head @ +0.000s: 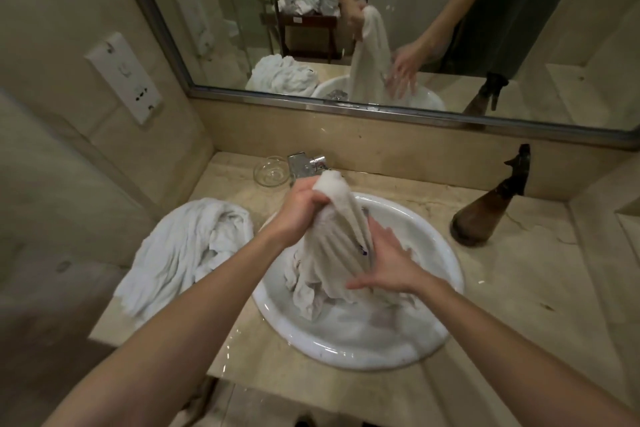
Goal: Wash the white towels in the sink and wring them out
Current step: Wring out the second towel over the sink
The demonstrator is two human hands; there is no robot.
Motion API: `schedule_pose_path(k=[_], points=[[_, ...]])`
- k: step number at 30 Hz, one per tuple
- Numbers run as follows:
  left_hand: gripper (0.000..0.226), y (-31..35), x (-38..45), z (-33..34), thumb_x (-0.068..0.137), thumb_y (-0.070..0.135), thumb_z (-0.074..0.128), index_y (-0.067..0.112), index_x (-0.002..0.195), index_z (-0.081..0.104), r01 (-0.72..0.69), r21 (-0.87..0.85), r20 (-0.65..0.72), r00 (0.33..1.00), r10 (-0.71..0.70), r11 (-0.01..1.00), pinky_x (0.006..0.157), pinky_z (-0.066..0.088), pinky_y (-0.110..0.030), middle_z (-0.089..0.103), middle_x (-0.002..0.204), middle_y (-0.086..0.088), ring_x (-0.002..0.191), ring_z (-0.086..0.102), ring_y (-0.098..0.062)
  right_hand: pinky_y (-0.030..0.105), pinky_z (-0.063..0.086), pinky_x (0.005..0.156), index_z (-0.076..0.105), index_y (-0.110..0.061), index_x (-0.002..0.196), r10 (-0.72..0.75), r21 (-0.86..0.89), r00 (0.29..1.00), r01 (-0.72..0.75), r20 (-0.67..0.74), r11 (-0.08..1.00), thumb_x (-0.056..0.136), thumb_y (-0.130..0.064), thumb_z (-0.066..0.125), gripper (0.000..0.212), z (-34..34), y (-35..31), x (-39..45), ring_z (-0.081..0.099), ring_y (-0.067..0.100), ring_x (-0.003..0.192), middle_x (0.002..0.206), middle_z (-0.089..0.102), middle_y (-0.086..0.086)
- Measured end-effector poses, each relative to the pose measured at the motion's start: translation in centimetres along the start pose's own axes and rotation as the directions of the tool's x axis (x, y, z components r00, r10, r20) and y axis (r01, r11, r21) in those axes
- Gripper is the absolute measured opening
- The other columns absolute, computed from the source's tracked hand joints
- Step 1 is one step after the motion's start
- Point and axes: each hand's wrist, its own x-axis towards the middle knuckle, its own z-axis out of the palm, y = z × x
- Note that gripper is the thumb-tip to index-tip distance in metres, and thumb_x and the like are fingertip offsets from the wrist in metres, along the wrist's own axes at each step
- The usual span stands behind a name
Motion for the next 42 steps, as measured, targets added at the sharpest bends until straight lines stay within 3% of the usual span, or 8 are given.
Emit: schedule_pose_path(k=[6, 9, 13, 19, 24, 30, 35, 42], points=[[0.041, 2.0, 0.2, 0.1, 0.068, 0.017, 0.058, 0.009, 0.107, 0.069, -0.112, 0.222, 0.337, 0.941, 0.032, 0.969, 0.082, 0.051, -0.029, 0.071, 0.103, 0.000, 0.097, 0.065, -0.016, 0.016, 0.053, 0.067, 0.072, -0.018, 0.098, 0.130, 0.720, 0.929, 0.174, -0.346, 0.672, 0.071, -0.001, 0.085, 0.035, -0.5, -4.8, -0.3, 0.072, 0.004, 0.082, 0.086, 0.076, -0.010], [0.077, -1.3, 0.7, -3.8, 0.071, 0.032, 0.063, 0.016, 0.145, 0.046, -0.045, 0.524, 0.310, 0.940, -0.142, 0.850, 0.105, 0.042, -0.031, 0.049, 0.146, -0.004, 0.134, 0.046, -0.018, 0.021, 0.054, 0.069, 0.073, -0.015, 0.090, 0.290, 0.860, 0.892, 0.179, -0.347, 0.477, 0.070, 0.013, 0.070, 0.034, -2.4, -5.4, -1.0, 0.071, 0.008, 0.079, 0.081, 0.076, -0.008], [0.099, -10.5, -0.8, -4.4, 0.078, 0.029, 0.081, 0.012, 0.156, 0.022, -0.035, 0.947, 0.194, 0.854, -0.482, 0.319, 0.118, 0.027, -0.032, 0.030, 0.159, -0.010, 0.144, 0.032, -0.025, 0.043, 0.053, 0.084, 0.071, 0.001, 0.108, 0.335, 0.992, 0.934, 0.109, -0.122, 0.059, 0.065, 0.006, 0.067, 0.043, -4.1, -6.2, -1.6, 0.068, 0.036, 0.095, 0.104, 0.071, 0.019], [0.129, -16.8, -3.1, 1.3, 0.042, 0.068, 0.087, 0.034, 0.151, 0.027, -0.085, 0.936, 0.193, 0.936, -0.295, 0.341, 0.122, 0.017, -0.048, 0.033, 0.154, 0.010, 0.144, 0.031, -0.017, 0.046, 0.045, 0.103, 0.063, -0.005, 0.110, 0.219, 0.961, 0.976, 0.074, -0.014, -0.268, 0.070, -0.005, 0.060, 0.040, -7.4, -8.7, -3.8, 0.064, 0.030, 0.082, 0.092, 0.064, 0.014], [0.146, -19.5, -2.6, 3.2, 0.032, 0.085, 0.068, 0.030, 0.156, 0.015, -0.020, 0.851, 0.125, 0.978, -0.165, 0.524, 0.122, -0.009, -0.043, 0.017, 0.158, 0.012, 0.152, 0.004, -0.013, 0.041, 0.045, 0.103, 0.064, -0.002, 0.104, 0.168, 0.944, 0.982, 0.136, -0.088, -0.300, 0.072, -0.007, 0.055, 0.034, -10.1, -10.1, -4.9, 0.065, 0.030, 0.088, 0.094, 0.067, 0.015], [0.043, -18.3, -3.1, 1.9, 0.074, 0.040, 0.059, 0.015, 0.106, 0.076, 0.099, 0.345, -0.092, 0.993, -0.071, 0.933, 0.097, 0.053, -0.038, 0.074, 0.111, 0.001, 0.108, 0.068, -0.015, 0.045, 0.047, 0.103, 0.059, -0.005, 0.101, 0.380, 0.976, 0.915, 0.187, -0.133, -0.108, 0.067, -0.002, 0.056, 0.034, -13.1, -5.2, -3.0, 0.061, 0.031, 0.091, 0.091, 0.061, 0.013], [0.020, -10.6, -0.8, 0.0, 0.066, 0.016, 0.051, 0.020, 0.067, 0.070, 0.096, 0.266, -0.238, 0.971, -0.032, 0.959, 0.058, 0.049, -0.022, 0.069, 0.063, 0.012, 0.062, 0.062, -0.001, 0.036, 0.056, 0.071, 0.064, -0.006, 0.102, 0.618, 0.964, 0.773, -0.036, -0.140, 0.265, 0.076, 0.009, 0.061, 0.030, -8.9, 1.6, -1.5, 0.065, 0.026, 0.080, 0.090, 0.065, 0.012], [0.008, -1.2, 0.2, -0.5, 0.051, 0.011, 0.049, 0.012, 0.055, 0.056, -0.014, 0.435, -0.162, 0.982, 0.094, 0.900, 0.047, 0.036, -0.022, 0.054, 0.057, 0.002, 0.049, 0.042, -0.002, 0.029, 0.048, 0.053, 0.066, -0.004, 0.094, 0.568, 0.881, 0.785, -0.427, 0.248, 0.205, 0.083, -0.006, 0.070, 0.012, -0.4, 4.5, -1.4, 0.060, 0.025, 0.060, 0.074, 0.061, 0.015]])
